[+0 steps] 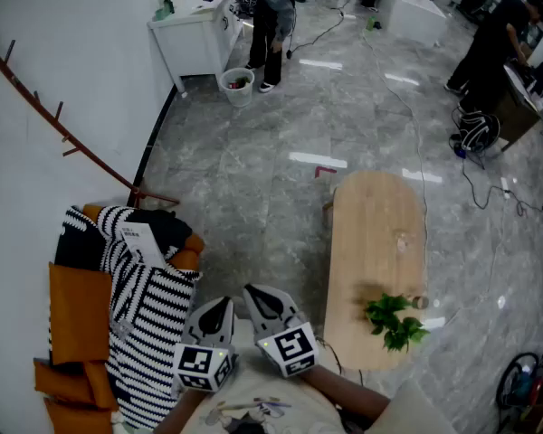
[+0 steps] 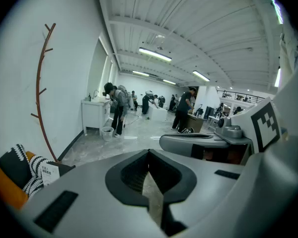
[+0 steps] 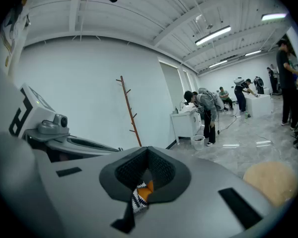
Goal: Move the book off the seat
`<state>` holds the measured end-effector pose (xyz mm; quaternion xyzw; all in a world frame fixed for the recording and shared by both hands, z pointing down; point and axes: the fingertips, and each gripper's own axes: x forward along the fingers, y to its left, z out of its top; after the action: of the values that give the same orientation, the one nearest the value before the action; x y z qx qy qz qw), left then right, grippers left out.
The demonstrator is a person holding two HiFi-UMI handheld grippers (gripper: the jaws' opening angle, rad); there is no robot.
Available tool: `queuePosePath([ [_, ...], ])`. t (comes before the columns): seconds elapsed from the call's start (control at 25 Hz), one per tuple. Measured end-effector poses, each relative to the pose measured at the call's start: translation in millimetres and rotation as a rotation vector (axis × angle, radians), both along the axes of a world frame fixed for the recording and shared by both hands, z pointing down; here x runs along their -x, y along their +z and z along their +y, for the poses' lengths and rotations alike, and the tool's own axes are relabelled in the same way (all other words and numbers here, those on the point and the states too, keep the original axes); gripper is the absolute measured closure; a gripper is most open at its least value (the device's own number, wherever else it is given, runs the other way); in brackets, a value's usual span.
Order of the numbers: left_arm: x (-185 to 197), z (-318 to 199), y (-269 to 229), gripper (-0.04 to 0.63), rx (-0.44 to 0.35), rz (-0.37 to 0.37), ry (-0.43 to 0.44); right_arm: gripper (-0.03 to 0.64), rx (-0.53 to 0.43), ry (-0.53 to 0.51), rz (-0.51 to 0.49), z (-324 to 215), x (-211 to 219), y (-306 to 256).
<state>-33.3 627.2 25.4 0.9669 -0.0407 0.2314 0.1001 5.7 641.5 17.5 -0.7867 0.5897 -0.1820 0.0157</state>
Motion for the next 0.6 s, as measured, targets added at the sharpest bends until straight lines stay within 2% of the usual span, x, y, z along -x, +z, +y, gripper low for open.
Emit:
queuePosePath([
  [0.44, 24, -13, 8, 0.586, 0.02, -0.03, 0.074, 0.611, 0.045, 0.029, -0.038, -21, 31, 16],
  [0.6, 26, -31, 2, 0.586, 0.042, -0.035, 0.085, 0.611, -0.004, 0.069, -0.054, -38, 28, 7],
])
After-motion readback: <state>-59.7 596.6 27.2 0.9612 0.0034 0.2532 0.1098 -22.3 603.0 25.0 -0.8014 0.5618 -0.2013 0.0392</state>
